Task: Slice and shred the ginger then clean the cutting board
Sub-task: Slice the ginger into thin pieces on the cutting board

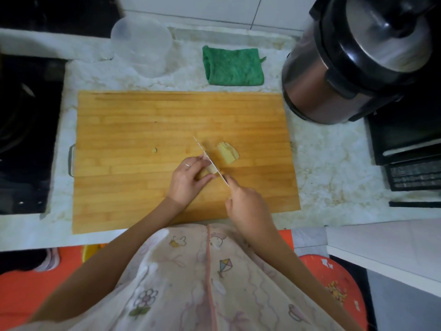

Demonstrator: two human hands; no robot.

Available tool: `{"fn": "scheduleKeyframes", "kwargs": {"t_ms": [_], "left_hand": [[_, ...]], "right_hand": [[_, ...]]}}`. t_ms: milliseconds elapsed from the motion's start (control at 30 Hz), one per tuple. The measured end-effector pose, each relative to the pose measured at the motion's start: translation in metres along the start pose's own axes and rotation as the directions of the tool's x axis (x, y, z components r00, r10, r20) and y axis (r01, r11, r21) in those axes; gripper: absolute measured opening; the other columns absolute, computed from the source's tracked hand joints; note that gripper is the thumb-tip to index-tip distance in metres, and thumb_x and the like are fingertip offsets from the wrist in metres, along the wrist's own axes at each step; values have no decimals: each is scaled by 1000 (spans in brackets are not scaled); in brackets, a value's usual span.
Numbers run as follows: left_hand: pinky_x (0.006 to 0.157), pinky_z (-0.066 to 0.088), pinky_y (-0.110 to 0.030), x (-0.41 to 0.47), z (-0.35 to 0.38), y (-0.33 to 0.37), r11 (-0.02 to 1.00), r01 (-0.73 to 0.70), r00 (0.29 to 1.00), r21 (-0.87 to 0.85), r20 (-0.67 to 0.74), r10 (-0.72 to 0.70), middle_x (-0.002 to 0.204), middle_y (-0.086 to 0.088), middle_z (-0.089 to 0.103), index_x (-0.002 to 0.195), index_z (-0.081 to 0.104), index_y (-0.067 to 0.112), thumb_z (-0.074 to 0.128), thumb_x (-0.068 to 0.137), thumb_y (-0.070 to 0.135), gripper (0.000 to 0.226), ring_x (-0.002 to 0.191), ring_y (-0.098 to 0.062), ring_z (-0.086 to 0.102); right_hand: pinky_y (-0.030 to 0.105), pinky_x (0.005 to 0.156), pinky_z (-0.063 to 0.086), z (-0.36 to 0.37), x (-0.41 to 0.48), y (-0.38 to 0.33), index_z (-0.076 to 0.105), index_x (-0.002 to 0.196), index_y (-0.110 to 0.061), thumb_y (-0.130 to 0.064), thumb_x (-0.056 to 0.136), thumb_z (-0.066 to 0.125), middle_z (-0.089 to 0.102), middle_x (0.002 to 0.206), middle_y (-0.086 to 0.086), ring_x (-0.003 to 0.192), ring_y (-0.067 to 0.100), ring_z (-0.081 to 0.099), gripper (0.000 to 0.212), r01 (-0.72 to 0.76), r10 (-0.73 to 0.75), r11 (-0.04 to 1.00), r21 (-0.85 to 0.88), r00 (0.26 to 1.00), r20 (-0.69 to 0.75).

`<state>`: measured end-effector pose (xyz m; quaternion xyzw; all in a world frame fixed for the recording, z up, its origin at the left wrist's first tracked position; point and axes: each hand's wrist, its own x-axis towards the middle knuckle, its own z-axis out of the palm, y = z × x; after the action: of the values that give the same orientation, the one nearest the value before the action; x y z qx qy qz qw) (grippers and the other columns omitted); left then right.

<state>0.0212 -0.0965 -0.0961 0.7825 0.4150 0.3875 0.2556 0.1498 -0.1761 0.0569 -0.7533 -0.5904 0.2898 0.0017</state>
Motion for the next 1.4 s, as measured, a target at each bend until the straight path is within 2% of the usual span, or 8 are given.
{"fn": "scheduleKeyframes", "kwargs": {"t_ms": [200,500,700,900,1000,1167,1300,1400], "left_hand": [[89,44,-24,-2,1,-2,1000,26,1000,-12,-9,-26,94,-14,68,96,70,1,60,86,47,48,105,-18,58],[89,45,-24,-2,1,-3,999,45,999,-18,-15,-45,94,-16,69,94,71,1,69,78,38,41,105,-17,58],[87,46,-27,-3,0,-1,999,48,999,-25,-18,-49,93,-15,68,95,70,2,66,82,44,44,105,-18,59],[89,45,-24,-1,0,0,999,50,999,-15,-1,-50,94,-14,68,95,71,2,65,82,45,45,106,-16,58],[91,45,-23,-2,-1,1,998,55,998,-21,-1,-55,96,-14,68,96,71,3,63,83,47,47,106,-16,58],[94,43,-20,-2,-2,1,996,82,997,-26,13,-82,98,-13,68,97,70,3,70,79,40,41,107,-17,59],[95,45,-28,-2,-5,1,993,90,995,-71,49,-87,104,-11,62,96,64,2,72,79,31,34,108,-21,56],[99,40,-22,3,-6,5,991,86,994,-102,79,-78,116,-8,52,92,60,0,69,80,29,33,114,-19,51]], "right_hand": [[34,67,40,0,4,6,32,145,-20,-12,92,44,64,93,16,89,33,60,55,1,-2,999,34,1000,5],[31,62,35,6,4,9,33,144,-20,-10,92,44,62,87,14,83,31,60,54,37,-36,999,36,999,-18],[36,74,43,15,28,8,35,143,-19,-12,91,44,64,106,18,99,37,59,53,0,0,1000,25,1000,14],[31,54,27,19,19,27,42,139,-15,-11,92,44,53,72,6,66,24,49,47,21,-25,993,115,999,28],[23,43,22,23,19,31,42,140,-15,-11,93,44,42,61,-4,62,20,45,47,24,-27,994,111,999,28],[24,45,25,33,21,38,31,147,-20,-14,94,43,38,58,-7,61,19,45,55,-16,11,993,116,999,45],[32,57,33,39,19,35,25,150,-24,-15,95,41,46,68,6,66,24,46,58,-6,3,997,79,999,41],[32,57,32,38,20,38,25,149,-25,-14,94,42,47,69,8,64,24,45,59,14,-16,998,63,999,29]]}}
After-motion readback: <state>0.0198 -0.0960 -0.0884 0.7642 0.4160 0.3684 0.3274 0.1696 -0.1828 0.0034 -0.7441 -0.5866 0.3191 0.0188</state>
